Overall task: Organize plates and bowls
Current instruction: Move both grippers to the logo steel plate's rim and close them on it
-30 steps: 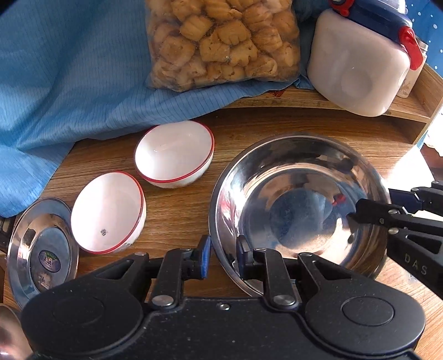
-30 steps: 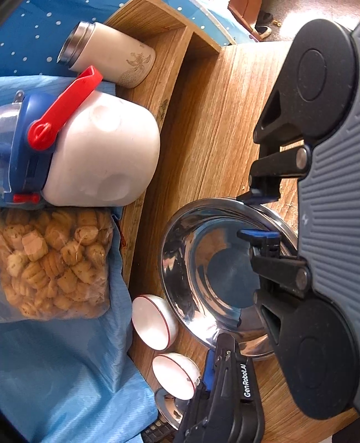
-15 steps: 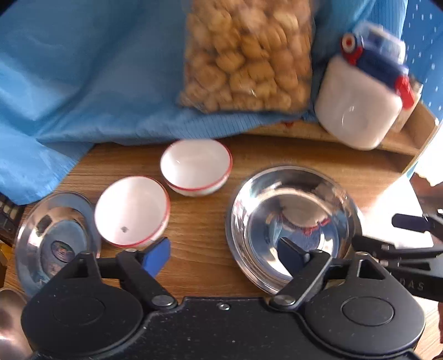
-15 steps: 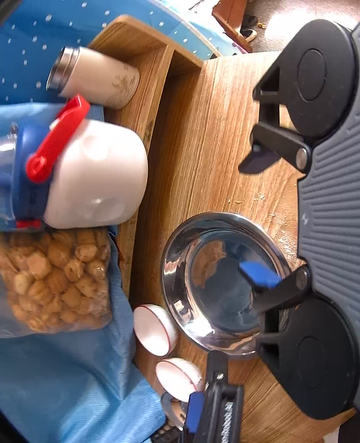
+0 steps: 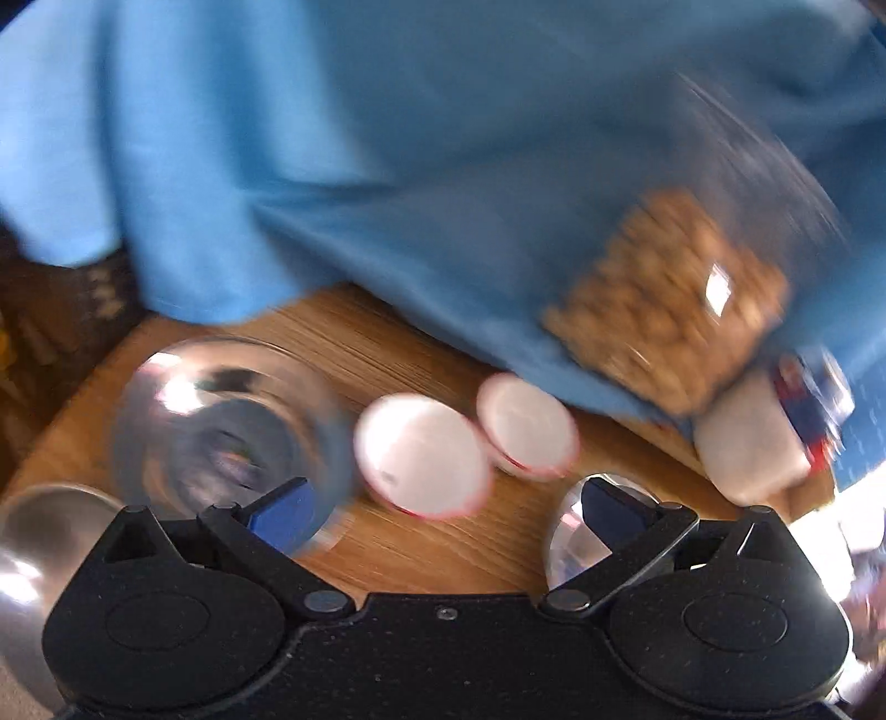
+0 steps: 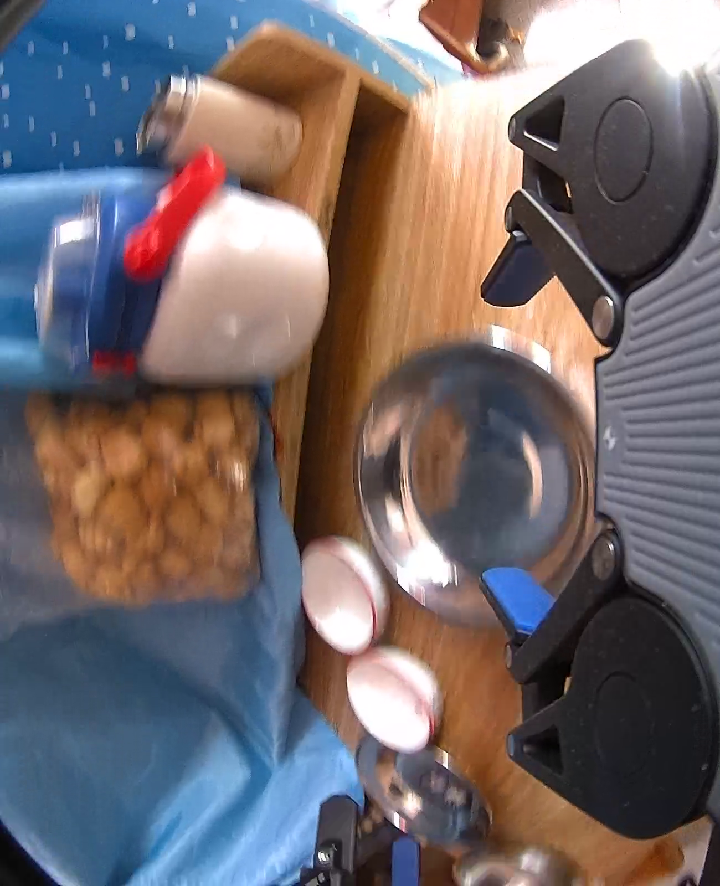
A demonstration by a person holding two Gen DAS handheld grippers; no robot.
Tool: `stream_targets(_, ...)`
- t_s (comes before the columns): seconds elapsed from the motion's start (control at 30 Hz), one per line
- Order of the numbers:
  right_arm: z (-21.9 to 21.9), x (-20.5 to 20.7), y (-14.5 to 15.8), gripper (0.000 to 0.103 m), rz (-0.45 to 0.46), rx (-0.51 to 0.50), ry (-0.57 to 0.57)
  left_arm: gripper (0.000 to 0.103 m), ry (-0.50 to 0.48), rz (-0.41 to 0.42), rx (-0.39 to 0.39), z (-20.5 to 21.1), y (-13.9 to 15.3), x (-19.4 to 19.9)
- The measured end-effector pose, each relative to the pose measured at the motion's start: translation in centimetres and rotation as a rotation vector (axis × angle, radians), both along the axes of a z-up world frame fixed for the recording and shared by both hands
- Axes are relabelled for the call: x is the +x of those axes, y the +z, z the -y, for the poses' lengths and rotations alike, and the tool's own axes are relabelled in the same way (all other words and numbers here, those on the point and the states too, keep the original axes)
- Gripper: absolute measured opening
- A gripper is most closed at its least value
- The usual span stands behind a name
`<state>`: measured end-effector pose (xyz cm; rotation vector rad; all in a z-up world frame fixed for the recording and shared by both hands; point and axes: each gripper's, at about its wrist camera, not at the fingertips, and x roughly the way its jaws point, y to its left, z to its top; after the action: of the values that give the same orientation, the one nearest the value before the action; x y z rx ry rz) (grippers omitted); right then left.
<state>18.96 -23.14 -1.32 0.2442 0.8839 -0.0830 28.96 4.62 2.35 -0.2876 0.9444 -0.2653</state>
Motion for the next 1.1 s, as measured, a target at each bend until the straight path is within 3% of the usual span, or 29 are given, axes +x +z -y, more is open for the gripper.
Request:
stream_targets(0.17,-3.4,1.6,1.5,0.103,0.005,0.117,0.082,0.102,0.056,0.022,0.111,-5.1,0.3,2.1)
stream_targets(0.33,-6.8,3.7,1.2,0.103,-0.058,0.204,0.155,0.102,0.059,-0.026,0.174,-9.3,-0.8,4.6)
stream_targets(0.47,-8.9,5.1,0.0,0.102,-0.127,0.252,0.176,0.102,0.007,-0.068,0.182,-11.9,-2.4,6.6)
stream_targets(0.83,-13.4,8.5,-2.2,0.098,-0.206,0.273,0.195,0.102,-0.178,-0.135,0.201,-12.7,-6.0,9.1)
stream_targets(0.93,-13.7,9.4,-2.6,0.092,-0.214,0.291,0.176,0.102,-0.186,-0.168,0.195,-12.7,-6.8,9.6)
stream_targets(1.1,-14.9,10.5,-2.9,0.070,-0.220,0.269,0.167,0.098,-0.191,-0.191,0.164,-13.3,-7.3,10.1)
